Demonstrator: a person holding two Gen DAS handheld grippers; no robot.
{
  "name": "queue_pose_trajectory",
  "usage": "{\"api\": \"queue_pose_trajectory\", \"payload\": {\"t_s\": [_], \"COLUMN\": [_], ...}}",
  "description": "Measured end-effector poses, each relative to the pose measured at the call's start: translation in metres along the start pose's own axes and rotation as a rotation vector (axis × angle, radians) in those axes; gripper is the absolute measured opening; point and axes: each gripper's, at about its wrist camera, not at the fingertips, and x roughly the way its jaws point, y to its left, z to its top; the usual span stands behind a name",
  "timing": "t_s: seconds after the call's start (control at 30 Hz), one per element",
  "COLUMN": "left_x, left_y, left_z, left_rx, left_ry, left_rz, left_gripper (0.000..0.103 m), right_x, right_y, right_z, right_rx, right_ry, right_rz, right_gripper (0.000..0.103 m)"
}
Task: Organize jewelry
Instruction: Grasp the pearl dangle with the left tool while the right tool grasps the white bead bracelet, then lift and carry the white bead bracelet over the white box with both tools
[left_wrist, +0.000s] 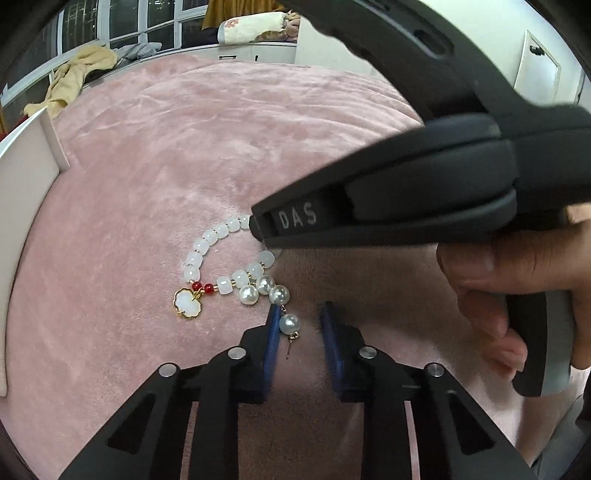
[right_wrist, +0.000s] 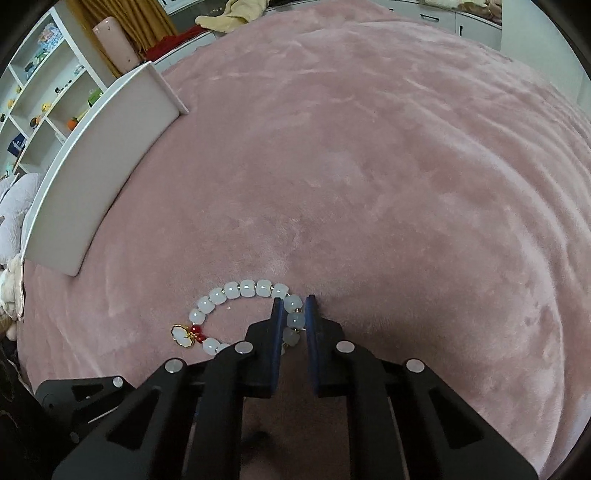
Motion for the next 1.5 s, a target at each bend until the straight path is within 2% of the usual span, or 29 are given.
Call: {"api": "queue_pose_trajectory", "payload": {"t_s": [0.2, 0.4, 0.77, 0.97, 1.2, 1.4, 1.5], "left_x": [-0.005, -0.017, -0.067, -0.100, -0.147, -0.182, -0.196], "left_y": [-0.001, 0.001, 0.015, 0.030, 0.066, 0.109, 0.138], "left_z": [0.000, -0.002, -0.008, -0.010, -0.001, 0.009, 0.013], "left_rx": [0.004, 0.022, 0.019, 0.005, -0.023, -0.049, -0.078], "left_ry": [0.008, 0.008, -0.046, -0.084, -0.149, -0.186, -0.199], "left_rz": [0.006, 0.023, 0.059, 0.117, 0.171, 0.250, 0.290], "left_gripper": [0.016, 0.016, 0.016, 0.016, 0.016, 0.016, 0.016], "right_x": [-0.016, -0.039, -0.086, -0.102, -0.106, -0.105, -0.103], "right_y": [-0.011, -0.018, 0.014, 0.027, 0.059, 0.110, 0.140], "right_z": [0.001, -0.004, 0.005, 0.009, 0.026, 0.055, 0.072], "right_rx": [0.049, 0.093, 0.052, 0.058, 0.020, -0.049, -0.077], "right_ry": [-0.043, -0.097, -0.178, -0.190, -0.181, -0.184, -0.189], "right_rz": [0.015, 0.044, -0.010, -0.037, -0.050, -0.056, -0.031], "right_gripper": [0.010, 0.010, 0.010, 0.010, 0.010, 0.010, 0.010]}}
